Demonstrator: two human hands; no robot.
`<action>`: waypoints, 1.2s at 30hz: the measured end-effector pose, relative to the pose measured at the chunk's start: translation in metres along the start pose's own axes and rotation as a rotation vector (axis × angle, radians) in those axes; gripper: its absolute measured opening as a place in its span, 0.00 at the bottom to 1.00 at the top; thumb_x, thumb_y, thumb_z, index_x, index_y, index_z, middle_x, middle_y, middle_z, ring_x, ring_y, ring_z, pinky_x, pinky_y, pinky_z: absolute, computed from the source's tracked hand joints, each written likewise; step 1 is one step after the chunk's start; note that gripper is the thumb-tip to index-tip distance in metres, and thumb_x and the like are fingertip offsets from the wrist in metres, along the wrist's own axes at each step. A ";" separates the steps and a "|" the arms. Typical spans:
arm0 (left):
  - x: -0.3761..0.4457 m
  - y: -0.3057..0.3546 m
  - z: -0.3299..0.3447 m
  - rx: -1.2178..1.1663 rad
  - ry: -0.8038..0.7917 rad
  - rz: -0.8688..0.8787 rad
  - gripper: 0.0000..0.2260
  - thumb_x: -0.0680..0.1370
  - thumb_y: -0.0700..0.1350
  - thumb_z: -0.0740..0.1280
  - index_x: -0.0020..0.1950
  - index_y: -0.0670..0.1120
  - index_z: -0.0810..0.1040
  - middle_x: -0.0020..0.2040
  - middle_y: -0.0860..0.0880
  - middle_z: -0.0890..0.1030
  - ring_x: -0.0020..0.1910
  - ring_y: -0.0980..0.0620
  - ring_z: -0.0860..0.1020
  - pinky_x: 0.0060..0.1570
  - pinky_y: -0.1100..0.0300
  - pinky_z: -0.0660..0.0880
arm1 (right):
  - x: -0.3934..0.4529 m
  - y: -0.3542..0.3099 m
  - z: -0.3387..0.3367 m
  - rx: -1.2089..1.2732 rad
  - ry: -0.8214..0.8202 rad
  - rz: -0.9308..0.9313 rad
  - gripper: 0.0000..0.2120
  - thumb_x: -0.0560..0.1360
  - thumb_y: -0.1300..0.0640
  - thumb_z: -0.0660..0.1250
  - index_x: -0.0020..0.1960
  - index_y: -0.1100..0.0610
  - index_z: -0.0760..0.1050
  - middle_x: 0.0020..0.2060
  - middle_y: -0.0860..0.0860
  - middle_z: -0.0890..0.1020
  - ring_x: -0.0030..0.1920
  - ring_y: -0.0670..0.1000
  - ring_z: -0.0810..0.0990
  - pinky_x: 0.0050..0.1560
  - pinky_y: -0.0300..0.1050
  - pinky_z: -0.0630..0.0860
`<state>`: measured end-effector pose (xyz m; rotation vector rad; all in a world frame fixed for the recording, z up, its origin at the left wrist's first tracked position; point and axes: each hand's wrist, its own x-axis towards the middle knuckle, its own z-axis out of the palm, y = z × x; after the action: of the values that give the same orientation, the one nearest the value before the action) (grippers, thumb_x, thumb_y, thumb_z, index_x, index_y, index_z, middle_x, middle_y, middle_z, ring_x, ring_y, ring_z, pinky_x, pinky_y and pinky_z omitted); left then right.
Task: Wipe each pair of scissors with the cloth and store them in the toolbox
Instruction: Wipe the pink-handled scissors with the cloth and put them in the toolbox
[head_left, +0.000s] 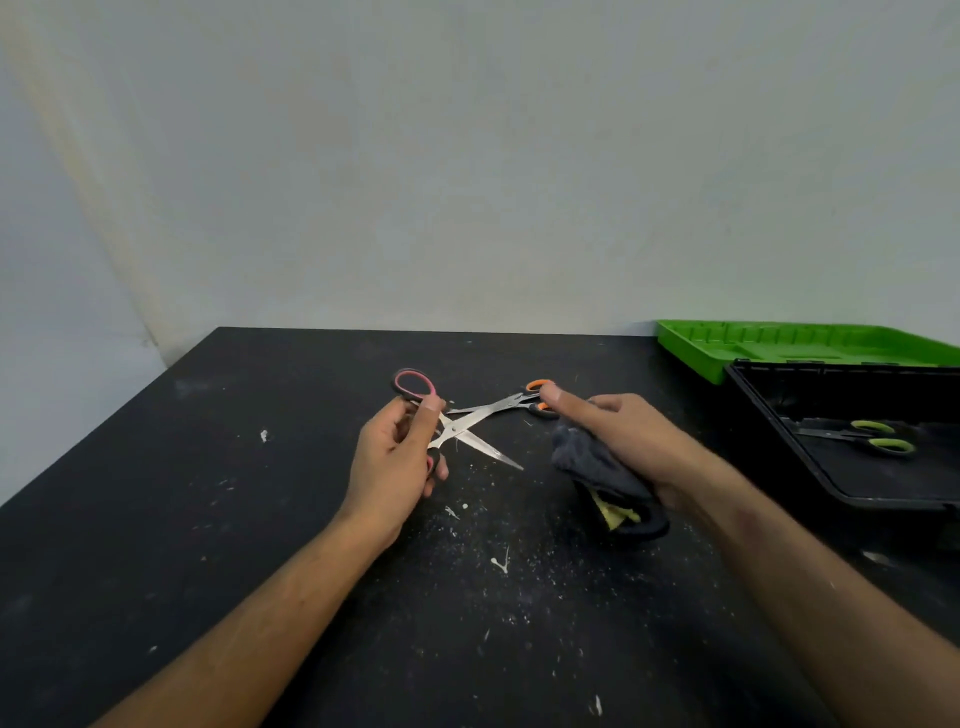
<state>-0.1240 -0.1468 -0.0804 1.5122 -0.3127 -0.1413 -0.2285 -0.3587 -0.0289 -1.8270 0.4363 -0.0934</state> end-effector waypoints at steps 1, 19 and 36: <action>-0.001 -0.002 0.000 -0.009 0.014 0.008 0.13 0.83 0.52 0.65 0.51 0.43 0.80 0.39 0.51 0.78 0.27 0.50 0.74 0.22 0.59 0.65 | -0.004 0.003 0.007 -0.041 0.061 -0.056 0.25 0.69 0.34 0.77 0.39 0.57 0.79 0.29 0.45 0.84 0.29 0.41 0.80 0.34 0.33 0.74; -0.010 -0.004 0.004 0.068 0.019 0.194 0.10 0.85 0.52 0.61 0.50 0.48 0.75 0.32 0.50 0.79 0.26 0.43 0.76 0.26 0.54 0.74 | -0.023 0.027 0.046 -0.292 0.262 -0.560 0.15 0.78 0.51 0.73 0.59 0.46 0.69 0.43 0.46 0.84 0.46 0.44 0.83 0.46 0.39 0.78; -0.011 0.000 0.011 -0.006 0.158 0.253 0.10 0.86 0.49 0.61 0.48 0.46 0.73 0.34 0.48 0.73 0.26 0.46 0.73 0.23 0.63 0.66 | 0.003 0.026 0.087 -0.195 0.517 -0.672 0.09 0.77 0.54 0.74 0.41 0.54 0.76 0.35 0.38 0.80 0.40 0.43 0.84 0.40 0.44 0.81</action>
<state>-0.1372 -0.1545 -0.0816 1.4550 -0.3728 0.1763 -0.2075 -0.2869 -0.0802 -2.0691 0.1664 -1.0295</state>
